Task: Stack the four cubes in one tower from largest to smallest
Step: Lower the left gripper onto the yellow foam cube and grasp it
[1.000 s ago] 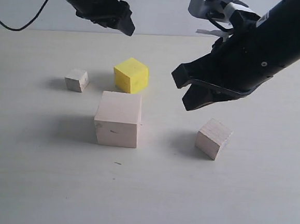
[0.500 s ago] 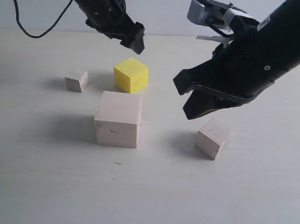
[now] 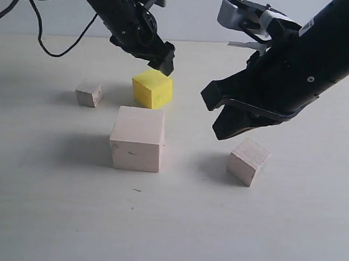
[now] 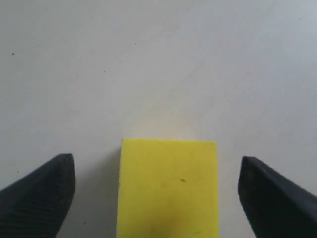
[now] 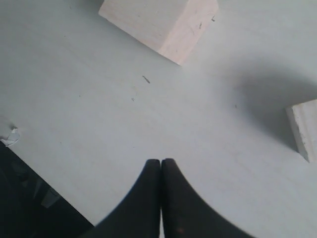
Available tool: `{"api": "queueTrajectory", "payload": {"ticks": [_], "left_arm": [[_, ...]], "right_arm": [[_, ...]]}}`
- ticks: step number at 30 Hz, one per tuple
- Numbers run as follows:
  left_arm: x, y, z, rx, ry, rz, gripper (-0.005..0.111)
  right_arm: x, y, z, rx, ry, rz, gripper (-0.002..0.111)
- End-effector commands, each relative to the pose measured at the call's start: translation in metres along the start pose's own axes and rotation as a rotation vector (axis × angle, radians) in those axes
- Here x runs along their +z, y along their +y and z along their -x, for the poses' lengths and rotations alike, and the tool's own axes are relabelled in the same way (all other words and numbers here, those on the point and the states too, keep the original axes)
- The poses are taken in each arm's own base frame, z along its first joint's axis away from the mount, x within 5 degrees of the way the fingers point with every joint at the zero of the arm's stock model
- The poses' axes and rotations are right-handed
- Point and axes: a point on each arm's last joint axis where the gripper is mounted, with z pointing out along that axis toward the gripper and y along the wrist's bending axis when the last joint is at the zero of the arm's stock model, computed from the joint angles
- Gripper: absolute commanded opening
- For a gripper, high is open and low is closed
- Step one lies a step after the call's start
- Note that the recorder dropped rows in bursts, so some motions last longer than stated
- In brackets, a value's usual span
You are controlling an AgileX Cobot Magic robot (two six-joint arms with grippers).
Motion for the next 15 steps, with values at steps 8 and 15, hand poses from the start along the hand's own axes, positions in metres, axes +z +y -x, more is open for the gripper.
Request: {"api": "queueTrajectory", "payload": {"ticks": [8, 15], "left_arm": [[0.036, -0.008, -0.010, 0.036, 0.079, -0.008, 0.085], [0.045, -0.012, -0.013, 0.086, 0.107, 0.016, 0.079]], "right_arm": [[0.000, 0.001, -0.001, 0.001, 0.002, 0.005, 0.000], [0.000, 0.001, -0.001, 0.001, 0.002, 0.005, 0.000]]}}
